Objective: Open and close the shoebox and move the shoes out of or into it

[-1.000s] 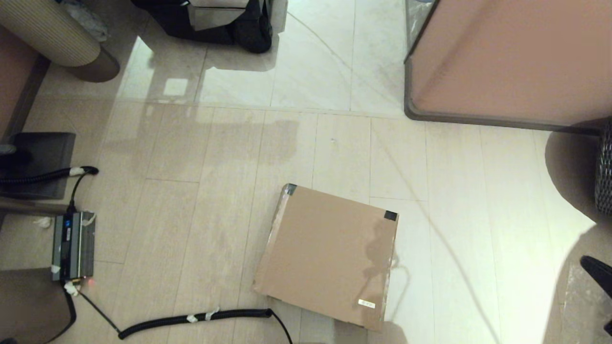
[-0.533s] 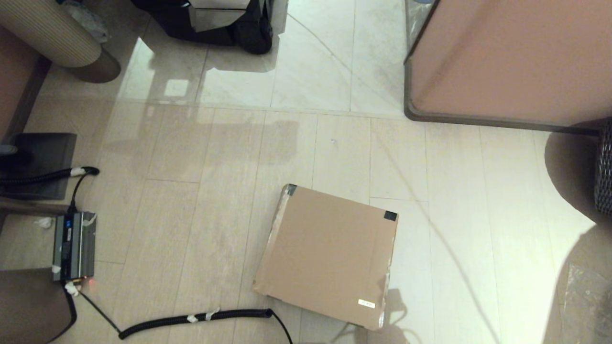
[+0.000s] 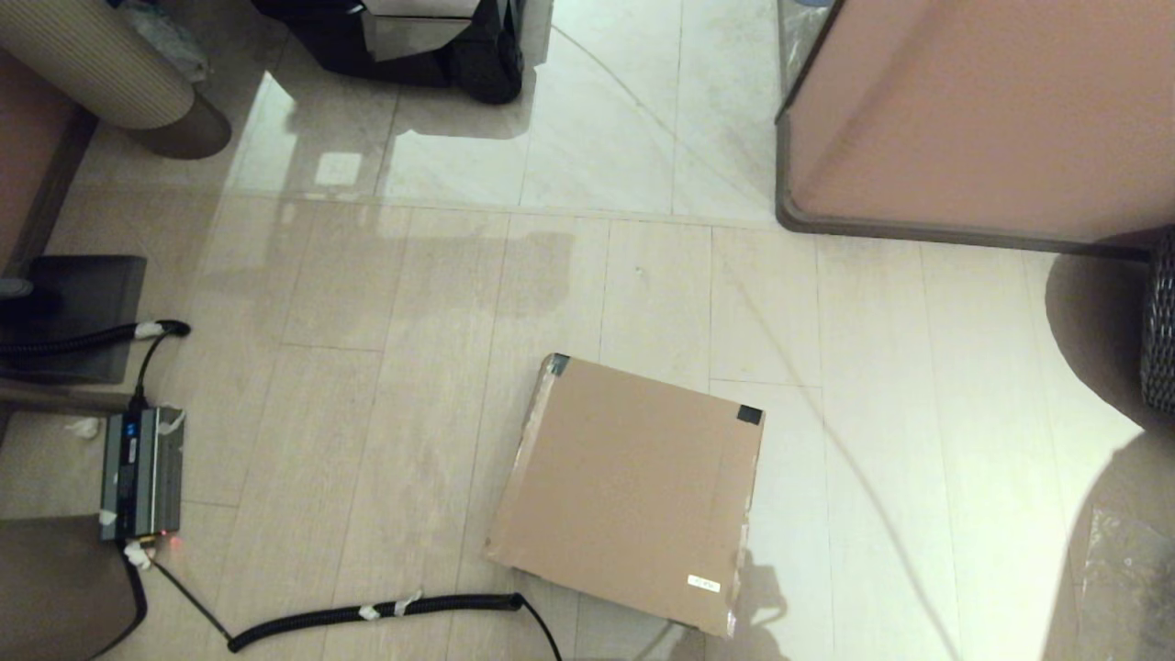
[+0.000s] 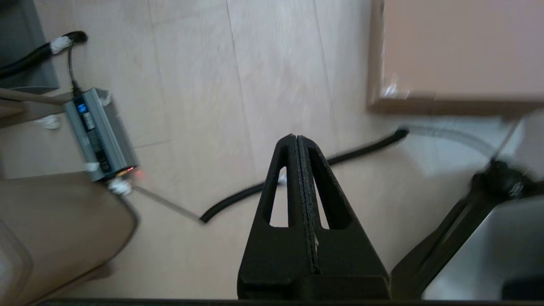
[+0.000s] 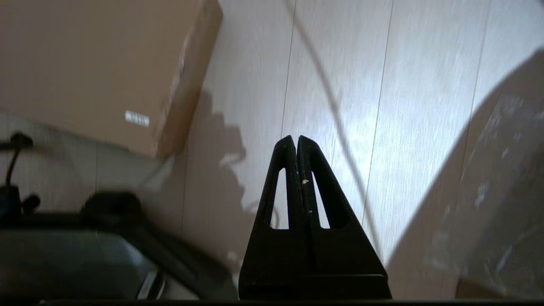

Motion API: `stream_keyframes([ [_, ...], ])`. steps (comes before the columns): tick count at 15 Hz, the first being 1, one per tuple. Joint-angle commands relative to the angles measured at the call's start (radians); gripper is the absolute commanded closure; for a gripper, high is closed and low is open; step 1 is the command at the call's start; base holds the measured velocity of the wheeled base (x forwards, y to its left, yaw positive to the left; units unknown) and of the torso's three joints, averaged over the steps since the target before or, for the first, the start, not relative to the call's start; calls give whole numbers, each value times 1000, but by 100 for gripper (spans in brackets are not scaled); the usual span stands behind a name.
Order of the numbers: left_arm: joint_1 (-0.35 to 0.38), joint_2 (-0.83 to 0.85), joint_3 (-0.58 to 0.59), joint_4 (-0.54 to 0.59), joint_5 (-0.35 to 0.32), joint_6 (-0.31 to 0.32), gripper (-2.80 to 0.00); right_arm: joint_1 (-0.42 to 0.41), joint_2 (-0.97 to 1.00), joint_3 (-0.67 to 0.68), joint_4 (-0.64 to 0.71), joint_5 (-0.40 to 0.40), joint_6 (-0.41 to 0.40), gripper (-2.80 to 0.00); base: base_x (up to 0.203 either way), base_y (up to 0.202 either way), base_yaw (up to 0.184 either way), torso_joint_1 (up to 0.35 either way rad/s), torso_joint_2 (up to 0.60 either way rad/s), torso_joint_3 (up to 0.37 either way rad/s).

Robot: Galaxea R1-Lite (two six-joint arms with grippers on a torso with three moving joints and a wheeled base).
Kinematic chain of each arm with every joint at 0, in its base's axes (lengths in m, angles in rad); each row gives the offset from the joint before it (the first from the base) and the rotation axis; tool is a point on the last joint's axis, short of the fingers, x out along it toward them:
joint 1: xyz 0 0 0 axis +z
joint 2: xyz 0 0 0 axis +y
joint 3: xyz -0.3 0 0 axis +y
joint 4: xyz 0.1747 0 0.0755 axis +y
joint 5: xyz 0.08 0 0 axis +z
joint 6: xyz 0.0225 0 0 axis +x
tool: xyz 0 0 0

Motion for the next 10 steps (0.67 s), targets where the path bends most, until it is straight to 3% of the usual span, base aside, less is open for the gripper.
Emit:
stream_keyframes([
  [1, 0, 0, 24, -61, -14, -43, 0, 6, -154, 20, -45, 7, -6, 0, 0, 0, 0, 0, 0, 0],
  [4, 0, 0, 84, -131, -25, -208, 0, 10, -147, 30, -69, 11, -7, 0, 0, 0, 0, 0, 0, 0],
  [10, 0, 0, 82, -141, -22, -229, 0, 10, -147, 30, -70, -8, 14, 0, 0, 0, 0, 0, 0, 0],
])
